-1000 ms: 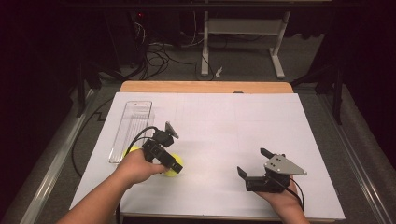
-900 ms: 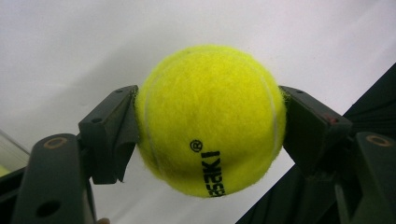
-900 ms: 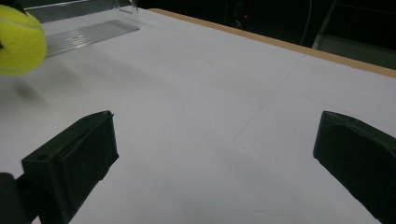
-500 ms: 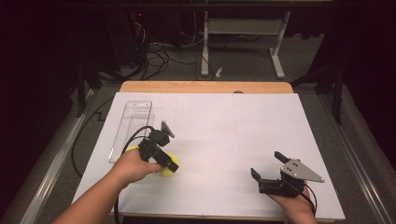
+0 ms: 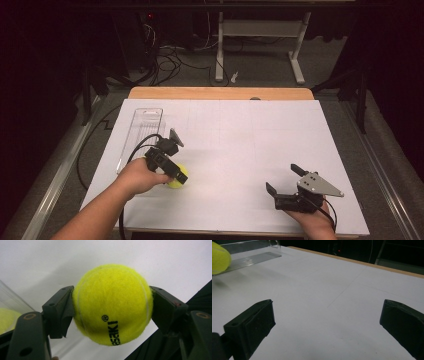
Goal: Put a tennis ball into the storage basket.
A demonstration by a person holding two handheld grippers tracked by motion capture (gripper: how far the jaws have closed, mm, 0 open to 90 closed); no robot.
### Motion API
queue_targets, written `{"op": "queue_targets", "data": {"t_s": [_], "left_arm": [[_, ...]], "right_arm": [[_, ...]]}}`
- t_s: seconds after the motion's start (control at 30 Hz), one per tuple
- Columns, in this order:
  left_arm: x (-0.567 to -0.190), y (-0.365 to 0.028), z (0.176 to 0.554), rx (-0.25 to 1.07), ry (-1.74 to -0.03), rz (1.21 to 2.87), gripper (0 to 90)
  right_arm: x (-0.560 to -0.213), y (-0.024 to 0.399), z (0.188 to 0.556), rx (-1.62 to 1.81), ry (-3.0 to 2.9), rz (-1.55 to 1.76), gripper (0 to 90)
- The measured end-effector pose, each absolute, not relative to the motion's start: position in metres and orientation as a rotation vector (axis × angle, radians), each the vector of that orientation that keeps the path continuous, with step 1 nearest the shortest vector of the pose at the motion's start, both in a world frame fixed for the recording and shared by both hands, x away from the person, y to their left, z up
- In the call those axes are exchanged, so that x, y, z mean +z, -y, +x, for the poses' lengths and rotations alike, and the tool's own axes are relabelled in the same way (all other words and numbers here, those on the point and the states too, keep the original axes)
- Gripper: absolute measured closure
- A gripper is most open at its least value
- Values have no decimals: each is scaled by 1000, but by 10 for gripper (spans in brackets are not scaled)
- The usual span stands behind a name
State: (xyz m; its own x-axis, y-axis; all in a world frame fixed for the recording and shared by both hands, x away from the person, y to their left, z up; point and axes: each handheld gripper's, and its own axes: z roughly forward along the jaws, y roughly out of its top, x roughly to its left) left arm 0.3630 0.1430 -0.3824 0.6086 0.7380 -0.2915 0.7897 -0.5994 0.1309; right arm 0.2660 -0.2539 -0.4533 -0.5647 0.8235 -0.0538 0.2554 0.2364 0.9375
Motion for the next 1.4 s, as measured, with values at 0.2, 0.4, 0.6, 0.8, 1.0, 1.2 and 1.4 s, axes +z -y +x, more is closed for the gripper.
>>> {"op": "queue_targets", "data": {"t_s": [0.2,0.4,0.6,0.8,1.0,1.2,1.4], "left_arm": [[-375,-148,366,-307,-1260,2594,266],[-360,-155,368,-285,-1269,2589,266],[-349,-163,371,-273,-1282,2584,266],[-337,-171,374,-278,-1300,2569,267],[-324,-178,376,-260,-1317,2561,267],[-312,-186,378,-238,-1336,2554,267],[-302,-199,383,-215,-1377,2525,267]], "right_arm": [[-452,255,265,1333,-1954,986,4],[-452,255,266,1336,-1952,987,4],[-451,254,265,1339,-1953,982,4],[-452,255,266,1336,-1956,985,4],[-452,255,266,1336,-1957,985,4],[-452,255,266,1336,-1956,986,4],[-451,255,266,1338,-1955,984,4]]}}
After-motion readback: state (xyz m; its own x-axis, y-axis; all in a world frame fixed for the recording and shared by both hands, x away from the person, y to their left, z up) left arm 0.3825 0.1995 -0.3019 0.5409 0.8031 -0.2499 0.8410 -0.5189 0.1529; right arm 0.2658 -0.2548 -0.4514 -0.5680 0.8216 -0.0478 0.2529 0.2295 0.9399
